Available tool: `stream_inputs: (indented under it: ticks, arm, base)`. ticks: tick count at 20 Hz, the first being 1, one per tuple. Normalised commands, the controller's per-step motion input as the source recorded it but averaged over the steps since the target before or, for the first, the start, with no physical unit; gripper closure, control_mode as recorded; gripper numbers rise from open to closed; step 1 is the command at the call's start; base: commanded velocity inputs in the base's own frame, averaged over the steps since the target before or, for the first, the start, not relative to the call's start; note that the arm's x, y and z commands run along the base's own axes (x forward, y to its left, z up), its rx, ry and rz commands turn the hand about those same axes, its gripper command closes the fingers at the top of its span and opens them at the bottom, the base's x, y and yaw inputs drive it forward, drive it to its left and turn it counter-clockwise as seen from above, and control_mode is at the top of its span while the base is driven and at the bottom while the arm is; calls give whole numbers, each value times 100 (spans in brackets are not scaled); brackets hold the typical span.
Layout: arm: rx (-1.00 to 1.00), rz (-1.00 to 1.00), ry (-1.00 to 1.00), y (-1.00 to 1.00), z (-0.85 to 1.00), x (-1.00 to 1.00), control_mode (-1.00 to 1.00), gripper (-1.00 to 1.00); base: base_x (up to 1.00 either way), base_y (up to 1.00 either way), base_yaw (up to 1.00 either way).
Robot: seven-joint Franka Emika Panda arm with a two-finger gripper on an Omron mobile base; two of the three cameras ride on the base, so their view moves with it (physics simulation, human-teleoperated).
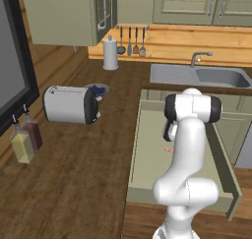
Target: Take a straw from the drawer in front and place it inside the glass cup on the dining counter.
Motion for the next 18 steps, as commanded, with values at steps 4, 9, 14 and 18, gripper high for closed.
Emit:
stream_inputs:
  ticks: [4, 9, 14, 18]
  arm:
    - [0, 0, 0, 4, -12, 21, -100, -100]
    - [0, 0, 0, 3, -16, 26, -100, -100]
    - [0, 1, -1, 1, -24, 13, -100, -100]
    - [0, 4, -2, 1, -33, 0, -100, -100]
  base:
    - [0, 0, 0]
    - [0, 0, 0]
    - [0, 0, 0]
    - [0, 0, 0]
